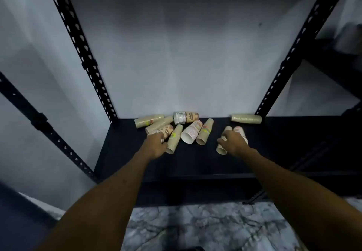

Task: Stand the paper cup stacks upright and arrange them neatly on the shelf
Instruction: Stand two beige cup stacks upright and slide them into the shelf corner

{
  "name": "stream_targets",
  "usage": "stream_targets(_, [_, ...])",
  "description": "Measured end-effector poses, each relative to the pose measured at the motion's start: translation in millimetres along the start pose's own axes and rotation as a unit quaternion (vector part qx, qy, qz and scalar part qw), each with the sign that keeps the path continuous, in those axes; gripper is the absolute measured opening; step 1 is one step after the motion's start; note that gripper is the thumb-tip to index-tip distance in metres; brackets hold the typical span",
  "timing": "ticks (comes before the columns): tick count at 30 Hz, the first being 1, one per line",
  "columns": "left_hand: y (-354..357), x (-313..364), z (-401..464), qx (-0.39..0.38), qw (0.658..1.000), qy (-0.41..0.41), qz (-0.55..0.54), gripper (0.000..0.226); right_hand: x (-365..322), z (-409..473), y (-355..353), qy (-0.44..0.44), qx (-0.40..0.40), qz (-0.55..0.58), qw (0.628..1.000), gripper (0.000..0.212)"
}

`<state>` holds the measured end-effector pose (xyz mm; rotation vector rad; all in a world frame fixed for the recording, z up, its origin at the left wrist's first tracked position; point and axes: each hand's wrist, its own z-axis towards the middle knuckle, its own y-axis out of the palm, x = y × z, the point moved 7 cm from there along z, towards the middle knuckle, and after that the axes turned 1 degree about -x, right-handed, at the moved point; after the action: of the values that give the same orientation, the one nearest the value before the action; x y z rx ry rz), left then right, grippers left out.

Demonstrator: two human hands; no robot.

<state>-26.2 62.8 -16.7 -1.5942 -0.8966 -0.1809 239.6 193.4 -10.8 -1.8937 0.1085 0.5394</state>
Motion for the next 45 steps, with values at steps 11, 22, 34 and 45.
stream_targets(11, [104.6, -60.3, 81.9, 0.108, 0.990, -0.059, -0.073, 0.047, 89.3, 75.0, 89.2, 0.091, 0.086, 0.023, 0.992, 0.037])
stream_targets(22, [148.3, -87.0, 117.2, 0.273, 0.958, 0.016, -0.082, 0.056, 110.1, 89.0, 126.7, 0.120, 0.268, 0.069, 0.953, 0.058])
stream_targets(34, [151.0, -84.4, 131.8, 0.210, 0.976, -0.020, -0.049, 0.045, 112.4, 105.6, 146.9, 0.099, 0.178, 0.214, 0.955, 0.068])
stream_targets(45, [163.6, -96.0, 94.4, 0.248, 0.924, 0.097, -0.273, 0.029, 84.6, 86.9, 182.5, -0.060, 0.163, 0.429, 0.887, 0.046])
